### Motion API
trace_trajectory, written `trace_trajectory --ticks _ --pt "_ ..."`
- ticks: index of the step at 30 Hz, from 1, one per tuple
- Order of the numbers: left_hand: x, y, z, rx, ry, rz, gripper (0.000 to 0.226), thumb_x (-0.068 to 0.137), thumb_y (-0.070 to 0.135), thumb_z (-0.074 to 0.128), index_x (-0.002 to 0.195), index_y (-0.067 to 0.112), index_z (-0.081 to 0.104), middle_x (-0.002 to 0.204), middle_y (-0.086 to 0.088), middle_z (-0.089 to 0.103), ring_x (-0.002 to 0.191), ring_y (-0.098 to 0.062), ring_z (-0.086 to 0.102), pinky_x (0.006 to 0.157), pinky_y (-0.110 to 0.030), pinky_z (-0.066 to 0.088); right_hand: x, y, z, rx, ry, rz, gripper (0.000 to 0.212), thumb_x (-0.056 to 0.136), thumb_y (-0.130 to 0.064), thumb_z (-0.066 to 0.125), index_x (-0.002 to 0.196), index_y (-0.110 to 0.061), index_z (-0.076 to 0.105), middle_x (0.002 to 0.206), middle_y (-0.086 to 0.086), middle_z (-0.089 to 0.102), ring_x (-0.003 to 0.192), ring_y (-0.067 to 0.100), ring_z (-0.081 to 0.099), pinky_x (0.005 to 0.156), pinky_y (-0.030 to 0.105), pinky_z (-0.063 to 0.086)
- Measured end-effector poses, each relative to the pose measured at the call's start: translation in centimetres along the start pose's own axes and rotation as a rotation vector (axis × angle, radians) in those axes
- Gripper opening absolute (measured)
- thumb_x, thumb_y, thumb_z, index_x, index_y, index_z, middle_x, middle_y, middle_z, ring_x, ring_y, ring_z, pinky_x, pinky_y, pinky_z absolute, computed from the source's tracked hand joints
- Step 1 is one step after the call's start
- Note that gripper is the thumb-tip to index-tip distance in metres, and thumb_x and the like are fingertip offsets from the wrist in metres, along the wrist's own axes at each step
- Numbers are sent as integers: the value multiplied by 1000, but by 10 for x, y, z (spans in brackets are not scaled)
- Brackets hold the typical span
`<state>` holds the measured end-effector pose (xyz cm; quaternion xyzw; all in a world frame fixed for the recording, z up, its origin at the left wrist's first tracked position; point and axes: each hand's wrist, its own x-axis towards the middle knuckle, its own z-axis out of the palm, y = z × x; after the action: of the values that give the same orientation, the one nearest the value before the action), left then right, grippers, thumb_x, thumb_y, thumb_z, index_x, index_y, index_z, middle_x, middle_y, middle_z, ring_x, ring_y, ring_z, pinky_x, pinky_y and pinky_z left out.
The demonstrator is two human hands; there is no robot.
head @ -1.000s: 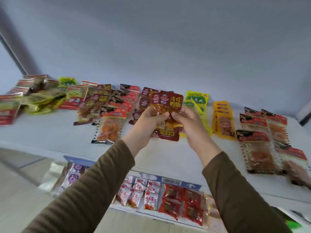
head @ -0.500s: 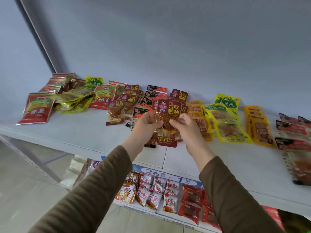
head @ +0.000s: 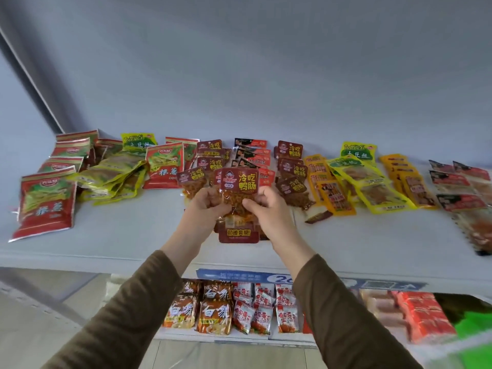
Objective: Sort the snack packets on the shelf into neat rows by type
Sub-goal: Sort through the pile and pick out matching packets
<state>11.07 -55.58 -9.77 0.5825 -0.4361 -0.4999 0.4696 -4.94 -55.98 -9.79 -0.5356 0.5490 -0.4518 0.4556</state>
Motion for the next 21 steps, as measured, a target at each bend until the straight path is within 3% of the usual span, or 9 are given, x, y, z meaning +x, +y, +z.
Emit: trace_trajectory --ticks 4,7,10,12,15,18,21 --pt "5 -3 -29 3 -42 12 31 92 7 73 115 16 56 103 2 74 94 -17 73 75 -32 57 -5 -2 29 -18 35 6 18 99 -20 65 114 -16 59 101 -5 72 82 7 72 64 26 60" --pt "9 -8 -48 8 -51 8 26 93 9 71 112 19 57 103 1 73 94 -20 73 82 -38 60 -6 -2 47 -101 55 -34 19 98 -23 65 115 -22 58 100 -6 74 81 7 73 67 32 63" --pt "17 -15 -66 -10 -19 -12 13 99 14 64 108 22 59 101 -3 71 90 -21 72 79 -39 60 -3 -1 67 -198 70 -46 38 96 -28 68 130 -26 52 115 -7 71 86 7 73 69 35 64" --pt "24 -20 -78 1 -4 -31 14 100 14 62 113 19 59 100 -6 71 89 -23 73 83 -45 61 1 1 79 -269 84 -62 51 94 -30 70 140 -26 46 126 -4 67 96 11 71 78 38 64" --pt "35 -26 -91 62 7 -54 20 99 15 64 118 17 58 103 -8 72 92 -27 74 89 -50 60 6 -2 95 -400 95 -92 62 94 -31 70 147 -25 38 127 -4 64 103 12 66 84 29 58" --pt "47 -29 -102 97 27 -69 27 96 11 68 120 16 57 103 -11 73 89 -29 74 87 -51 60 13 -7 110 -528 118 -127 66 95 -27 70 150 -23 34 126 -1 65 97 11 65 69 12 47" --pt "61 -29 -108 175 37 -63 38 93 11 72 126 15 55 100 -9 72 88 -28 73 87 -50 61 24 -6 124 -618 147 -144 66 95 -25 70 150 -25 33 119 -1 68 93 11 69 62 11 46"
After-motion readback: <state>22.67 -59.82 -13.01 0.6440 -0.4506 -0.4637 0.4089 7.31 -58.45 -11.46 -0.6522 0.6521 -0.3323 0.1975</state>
